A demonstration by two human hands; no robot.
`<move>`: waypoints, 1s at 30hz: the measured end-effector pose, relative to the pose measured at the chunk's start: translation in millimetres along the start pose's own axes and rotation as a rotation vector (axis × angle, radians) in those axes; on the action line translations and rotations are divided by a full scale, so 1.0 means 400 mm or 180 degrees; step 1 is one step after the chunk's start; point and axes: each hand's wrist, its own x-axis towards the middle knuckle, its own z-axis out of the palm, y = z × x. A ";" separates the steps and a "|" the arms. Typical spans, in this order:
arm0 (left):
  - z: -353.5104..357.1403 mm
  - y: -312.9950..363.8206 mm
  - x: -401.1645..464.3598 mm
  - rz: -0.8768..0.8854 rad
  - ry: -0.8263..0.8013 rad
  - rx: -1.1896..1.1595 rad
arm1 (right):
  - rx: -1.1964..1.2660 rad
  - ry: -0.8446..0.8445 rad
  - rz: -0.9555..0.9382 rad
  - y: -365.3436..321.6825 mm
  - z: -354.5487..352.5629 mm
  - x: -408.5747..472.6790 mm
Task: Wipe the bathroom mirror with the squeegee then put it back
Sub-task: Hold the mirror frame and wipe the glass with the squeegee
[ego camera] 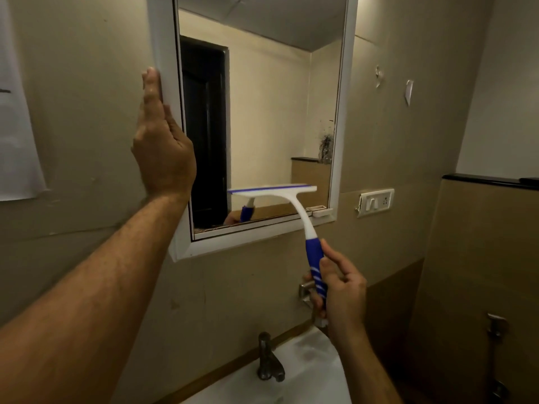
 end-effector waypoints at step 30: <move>-0.009 -0.004 -0.020 0.0024 -0.0007 -0.0061 | -0.0071 -0.0138 0.0096 0.061 0.017 -0.075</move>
